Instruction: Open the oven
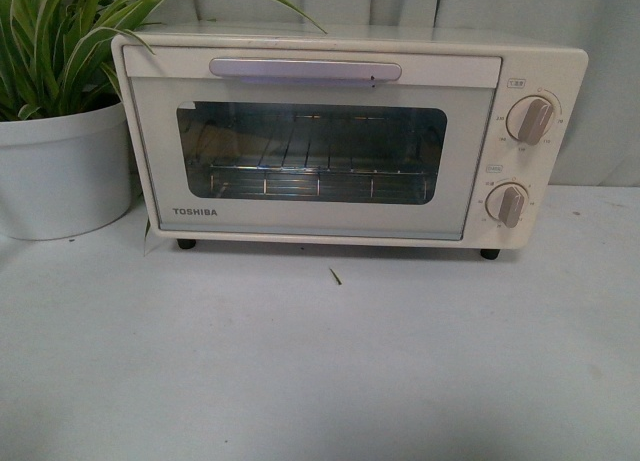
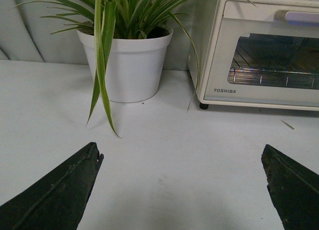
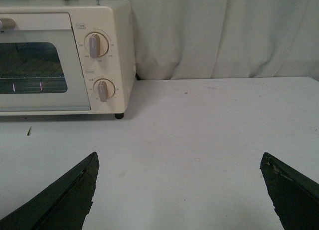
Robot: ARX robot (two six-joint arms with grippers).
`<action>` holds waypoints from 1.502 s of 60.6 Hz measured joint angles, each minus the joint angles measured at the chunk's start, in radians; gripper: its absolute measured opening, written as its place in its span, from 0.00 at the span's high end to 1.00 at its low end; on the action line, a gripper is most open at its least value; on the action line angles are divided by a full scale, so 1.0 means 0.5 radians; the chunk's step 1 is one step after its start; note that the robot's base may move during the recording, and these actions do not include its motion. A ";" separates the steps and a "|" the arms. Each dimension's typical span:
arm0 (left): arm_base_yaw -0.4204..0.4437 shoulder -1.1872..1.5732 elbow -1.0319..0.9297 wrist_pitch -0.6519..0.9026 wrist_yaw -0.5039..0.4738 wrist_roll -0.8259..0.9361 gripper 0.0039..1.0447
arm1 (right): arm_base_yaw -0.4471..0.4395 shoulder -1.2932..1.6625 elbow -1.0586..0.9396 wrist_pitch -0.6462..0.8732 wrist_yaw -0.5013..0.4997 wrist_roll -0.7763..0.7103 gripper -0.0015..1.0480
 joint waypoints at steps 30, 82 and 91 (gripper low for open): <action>0.000 0.000 0.000 0.000 0.000 0.000 0.06 | 0.000 0.000 0.000 0.000 0.000 -0.001 0.09; -0.795 2.120 0.542 0.734 -0.106 -1.884 0.06 | 0.000 0.000 0.000 0.000 0.000 -0.001 0.09; -0.835 2.554 0.703 0.931 -0.137 -2.085 0.06 | 0.000 0.000 0.000 0.000 0.000 -0.001 0.09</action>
